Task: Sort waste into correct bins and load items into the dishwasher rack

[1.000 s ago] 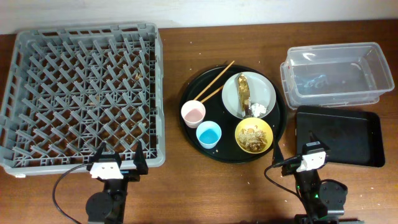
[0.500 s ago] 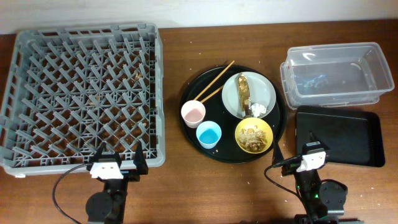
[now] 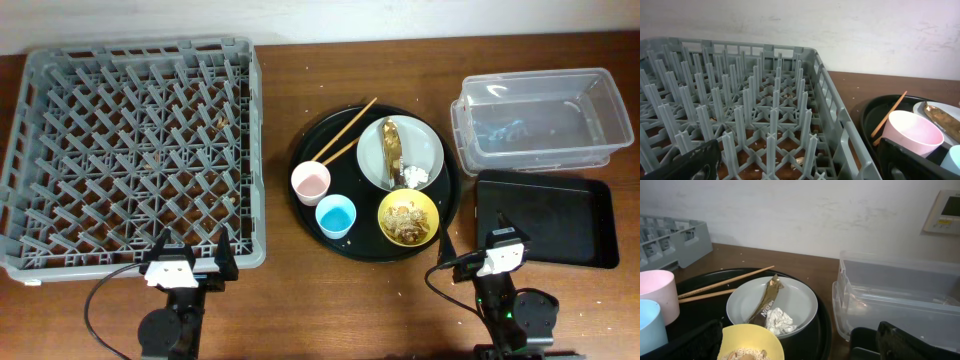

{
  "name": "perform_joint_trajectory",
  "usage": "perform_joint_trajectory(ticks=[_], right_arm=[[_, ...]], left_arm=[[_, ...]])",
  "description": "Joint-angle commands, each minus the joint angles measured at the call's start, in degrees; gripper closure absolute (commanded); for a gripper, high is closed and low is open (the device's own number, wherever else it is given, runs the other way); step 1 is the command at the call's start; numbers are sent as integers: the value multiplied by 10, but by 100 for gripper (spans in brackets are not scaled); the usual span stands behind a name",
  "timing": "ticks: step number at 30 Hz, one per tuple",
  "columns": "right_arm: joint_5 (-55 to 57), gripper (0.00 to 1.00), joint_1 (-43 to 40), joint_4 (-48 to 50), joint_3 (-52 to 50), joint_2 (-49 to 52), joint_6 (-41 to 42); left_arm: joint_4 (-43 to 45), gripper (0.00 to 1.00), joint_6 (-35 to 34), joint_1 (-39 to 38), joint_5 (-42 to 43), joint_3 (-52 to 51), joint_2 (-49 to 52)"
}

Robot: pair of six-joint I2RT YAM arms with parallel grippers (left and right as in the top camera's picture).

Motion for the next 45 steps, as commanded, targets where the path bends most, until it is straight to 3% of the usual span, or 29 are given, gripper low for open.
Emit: perform_joint_trajectory(ticks=[1, 4, 6, 10, 13, 18, 21, 24, 28, 29, 32, 35, 38, 42, 44, 45], right_arm=[[-1, 2, 3, -1, -4, -4, 11], [-105, 2, 3, 19, 0, -4, 37], [-105, 2, 3, 12, 26, -2, 104], [-108, 2, 3, -143, 190, 63, 112], [-118, 2, 3, -291, 359, 221, 112], [-120, 2, 3, -490, 621, 515, 112], [-145, 2, 3, -503, 692, 638, 112], [-211, 1, 3, -489, 692, 690, 94], [-150, 28, 9, -493, 691, 737, 97], [-100, 29, 31, -487, 691, 756, 96], [45, 32, 112, -388, 691, 851, 97], [103, 55, 119, -306, 691, 963, 134], [108, 57, 111, -279, 691, 1057, 142], [82, 63, 112, -279, 688, 1111, 163], [80, 96, 112, -279, 689, 1120, 172], [80, 96, 112, -286, 695, 1110, 172]], left_arm=[[9, 1, 5, 3, -6, -3, -5], [11, 1, 5, 3, 8, -3, -5], [47, 1, 5, 3, 54, -2, -5], [36, 1, 5, 3, 66, 89, 15], [-88, 1, 5, 3, 67, 231, 117], [-308, 1, 5, 3, 101, 516, 434], [-439, 1, 5, 3, 111, 671, 608], [-440, 1, 5, 3, 148, 682, 662], [-443, 1, 5, 3, 167, 682, 676], [-443, 1, 5, 3, 182, 682, 676], [-440, 1, 5, 3, 191, 682, 676], [-454, 1, 5, 3, 191, 682, 676], [-480, 1, 5, 3, 191, 682, 676], [-483, 1, 5, 3, 191, 682, 676], [-485, 1, 5, 3, 191, 682, 676], [-488, 1, 5, 3, 190, 682, 676]])
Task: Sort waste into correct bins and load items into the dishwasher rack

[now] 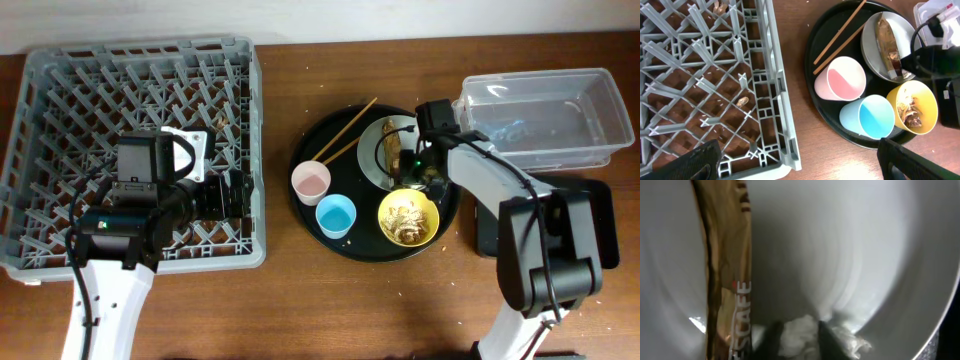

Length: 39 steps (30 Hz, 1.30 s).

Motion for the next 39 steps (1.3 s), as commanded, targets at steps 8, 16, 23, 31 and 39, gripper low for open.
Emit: perform_joint_trajectory(ticks=[8, 16, 23, 31, 39], right_arm=[[50, 96, -105, -47, 150, -143, 33], [-138, 38, -162, -84, 174, -117, -29], [-34, 41, 3, -95, 87, -37, -35], [-47, 96, 1, -62, 116, -11, 30], [-45, 82, -235, 27, 138, -56, 193]], left_arm=[[-7, 1, 5, 2, 9, 10, 0], [-8, 1, 5, 2, 9, 10, 0], [-7, 1, 5, 2, 9, 10, 0], [-8, 1, 5, 2, 9, 10, 0], [-7, 1, 5, 2, 9, 10, 0]])
